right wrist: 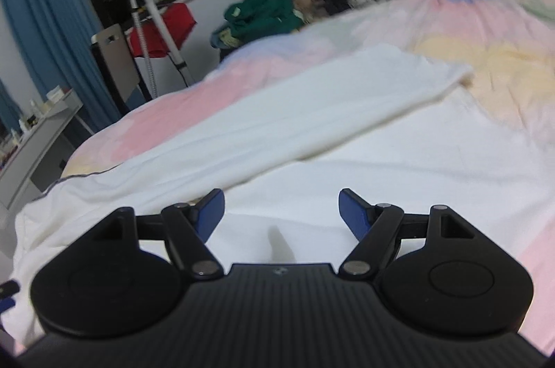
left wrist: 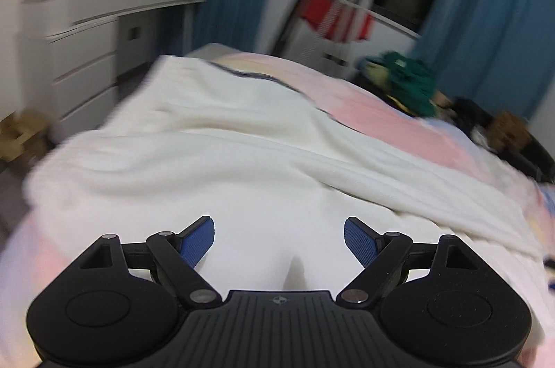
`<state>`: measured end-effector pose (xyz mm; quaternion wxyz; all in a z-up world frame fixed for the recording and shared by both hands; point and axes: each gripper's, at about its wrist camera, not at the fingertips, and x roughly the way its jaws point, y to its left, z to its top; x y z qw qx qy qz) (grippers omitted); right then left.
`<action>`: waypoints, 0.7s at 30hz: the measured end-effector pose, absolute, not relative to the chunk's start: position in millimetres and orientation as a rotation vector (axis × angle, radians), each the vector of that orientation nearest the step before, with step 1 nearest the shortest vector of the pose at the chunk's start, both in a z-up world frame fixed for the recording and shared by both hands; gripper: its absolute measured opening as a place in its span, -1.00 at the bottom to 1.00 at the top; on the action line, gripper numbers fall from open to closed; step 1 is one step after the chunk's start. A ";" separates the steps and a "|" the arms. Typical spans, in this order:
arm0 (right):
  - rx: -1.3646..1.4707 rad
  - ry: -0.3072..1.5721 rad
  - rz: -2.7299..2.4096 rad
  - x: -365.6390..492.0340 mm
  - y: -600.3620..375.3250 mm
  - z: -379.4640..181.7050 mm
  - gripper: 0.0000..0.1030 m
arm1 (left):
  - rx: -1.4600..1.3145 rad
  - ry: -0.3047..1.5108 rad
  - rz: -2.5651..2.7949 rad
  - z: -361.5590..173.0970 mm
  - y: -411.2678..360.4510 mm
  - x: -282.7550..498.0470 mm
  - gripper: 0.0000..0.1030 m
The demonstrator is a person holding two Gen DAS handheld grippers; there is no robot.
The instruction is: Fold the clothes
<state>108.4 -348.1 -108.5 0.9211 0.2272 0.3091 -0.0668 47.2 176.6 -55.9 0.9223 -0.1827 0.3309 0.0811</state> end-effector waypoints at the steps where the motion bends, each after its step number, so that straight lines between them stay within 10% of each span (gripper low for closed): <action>1: 0.496 0.643 -0.152 107.3 -353.7 -111.4 0.44 | -0.413 0.688 0.194 -55.2 189.8 42.6 0.63; 21: 1.004 0.405 -0.729 17.5 -507.6 -142.2 0.48 | -1.124 0.692 0.446 -105.1 333.6 1.9 0.61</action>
